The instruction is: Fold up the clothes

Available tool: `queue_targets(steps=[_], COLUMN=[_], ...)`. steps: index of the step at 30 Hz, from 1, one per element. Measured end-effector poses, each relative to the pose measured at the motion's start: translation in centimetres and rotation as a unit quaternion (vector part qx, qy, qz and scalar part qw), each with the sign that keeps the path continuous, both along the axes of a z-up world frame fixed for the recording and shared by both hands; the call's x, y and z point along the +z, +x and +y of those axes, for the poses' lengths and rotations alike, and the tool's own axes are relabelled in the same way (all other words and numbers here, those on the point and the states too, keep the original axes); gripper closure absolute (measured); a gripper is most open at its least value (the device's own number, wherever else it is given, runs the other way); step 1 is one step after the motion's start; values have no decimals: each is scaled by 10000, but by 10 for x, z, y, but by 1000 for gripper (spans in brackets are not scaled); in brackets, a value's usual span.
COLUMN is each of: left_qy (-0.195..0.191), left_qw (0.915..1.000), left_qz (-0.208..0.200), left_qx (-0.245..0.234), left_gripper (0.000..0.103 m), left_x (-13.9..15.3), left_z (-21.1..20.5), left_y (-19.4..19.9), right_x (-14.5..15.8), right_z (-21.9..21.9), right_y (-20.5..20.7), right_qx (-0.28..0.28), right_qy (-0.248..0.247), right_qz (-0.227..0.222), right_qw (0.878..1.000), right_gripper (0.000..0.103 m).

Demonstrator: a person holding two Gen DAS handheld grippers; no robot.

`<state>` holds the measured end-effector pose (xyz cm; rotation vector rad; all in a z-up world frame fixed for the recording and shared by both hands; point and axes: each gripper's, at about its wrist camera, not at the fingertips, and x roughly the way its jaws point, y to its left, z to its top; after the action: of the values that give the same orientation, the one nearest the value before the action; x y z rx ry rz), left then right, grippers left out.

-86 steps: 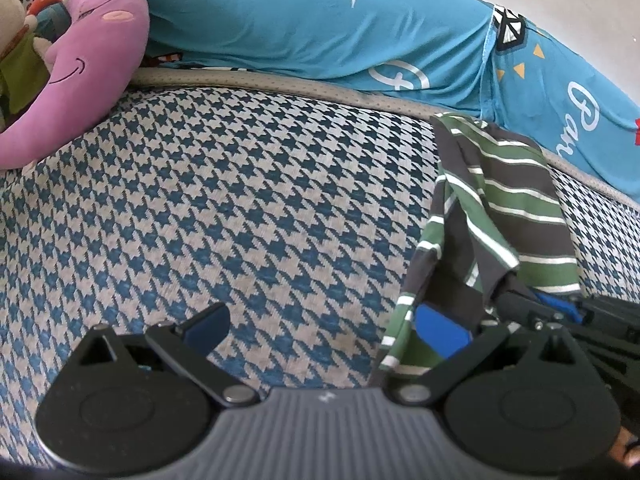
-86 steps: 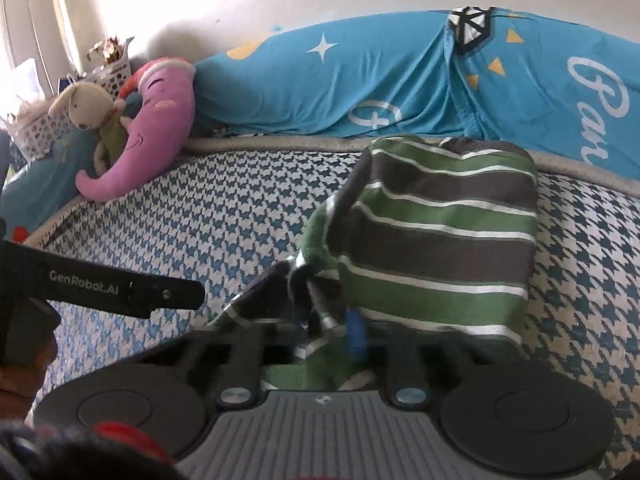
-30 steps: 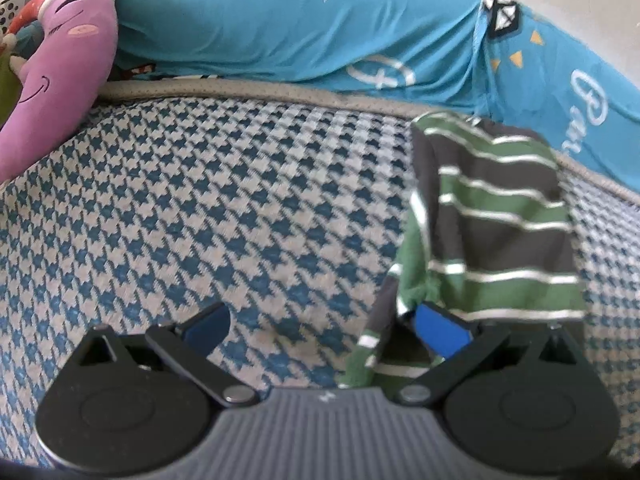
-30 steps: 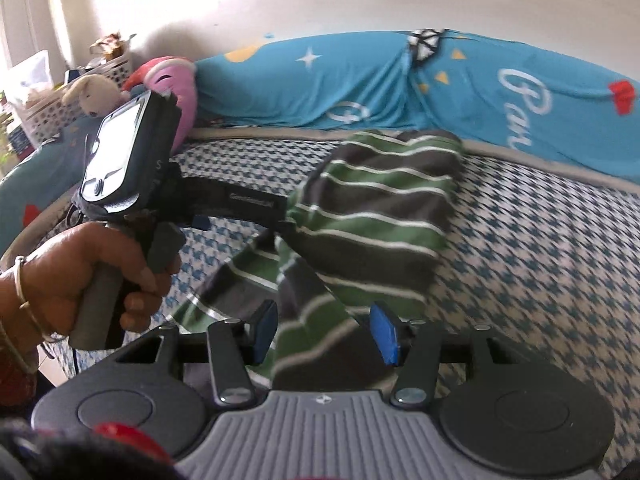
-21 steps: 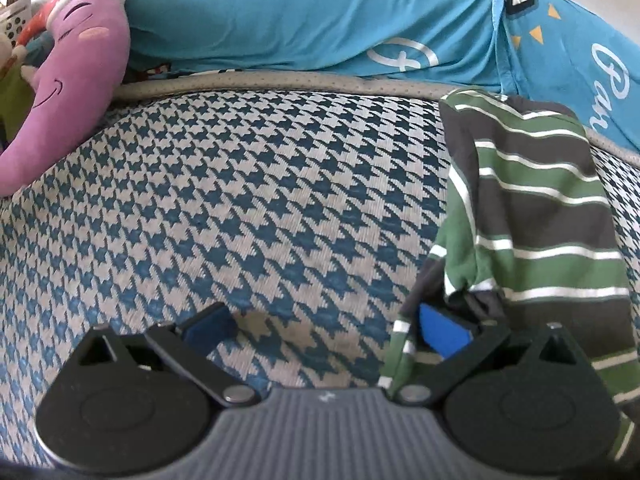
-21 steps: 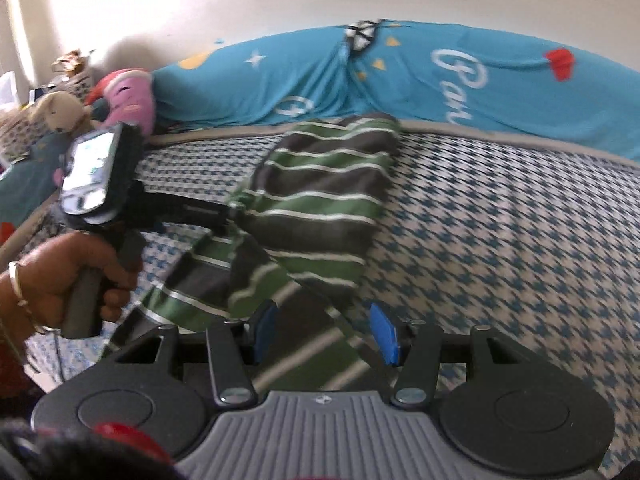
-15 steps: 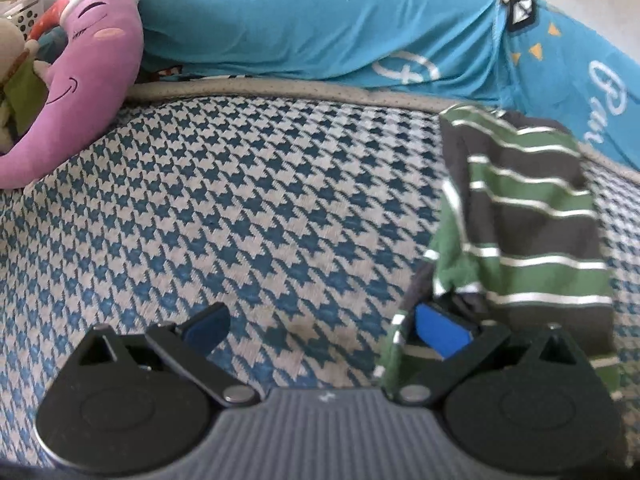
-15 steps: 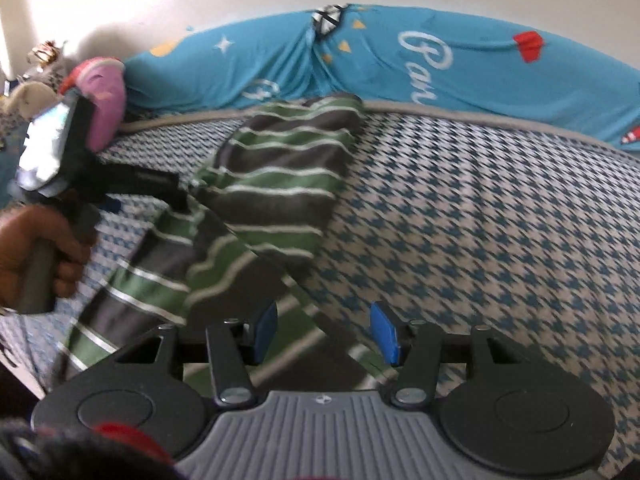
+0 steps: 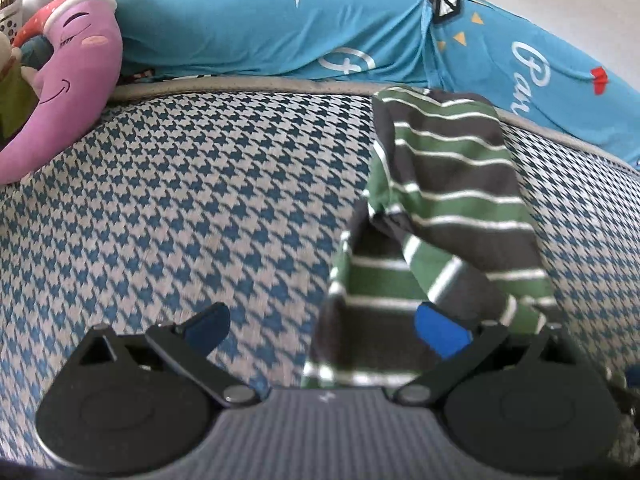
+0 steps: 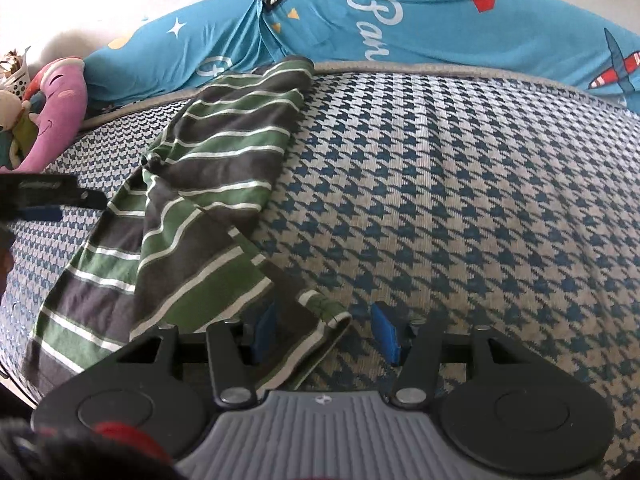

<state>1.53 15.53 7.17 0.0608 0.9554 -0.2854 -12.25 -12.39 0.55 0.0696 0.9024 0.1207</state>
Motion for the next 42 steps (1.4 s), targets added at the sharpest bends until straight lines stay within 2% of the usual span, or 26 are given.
queue_targets(steps=[4, 8, 10, 13, 15, 18, 24, 28, 34, 42], left_qy=[-51, -124, -134, -157, -162, -128, -55, -44, 347, -5], left_qw=[10000, 9999, 9998, 9995, 9992, 9988, 9975, 9974, 9980, 9946], left_qz=[-44, 5, 14, 24, 37, 78, 203, 390, 290, 38], left_qx=[1, 64, 120, 263, 350, 473, 671, 600, 448, 1035], left_gripper=[0, 0, 0, 0, 0, 0, 0, 0, 0, 0], left_x=[4, 5, 4, 2, 1, -2, -8, -15, -22, -13], left_z=[5, 12, 16, 23, 28, 37, 59, 70, 72, 96], left_y=[-17, -25, -27, -30, -31, -31, -34, -39, -53, -61], right_x=[-3, -6, -8, -10, -10, -8, 15, 34, 49, 48], right_z=[2, 10, 14, 16, 17, 23, 37, 49, 82, 131], right_y=[-2, -3, -4, -4, -4, -6, -20, -33, -47, -60], right_qx=[18, 162, 236, 321, 386, 446, 511, 732, 1194, 1753], right_qy=[33, -140, -254, -283, -272, -325, -5, 484, 830, 1188], right_qz=[-41, -149, -215, -293, -325, -390, -889, -1236, -1474, -1587], right_qw=[10000, 9997, 9992, 9987, 9984, 9977, 9947, 9884, 9783, 9643], right_gripper=[51, 51, 55, 71, 87, 92, 92, 92, 92, 92])
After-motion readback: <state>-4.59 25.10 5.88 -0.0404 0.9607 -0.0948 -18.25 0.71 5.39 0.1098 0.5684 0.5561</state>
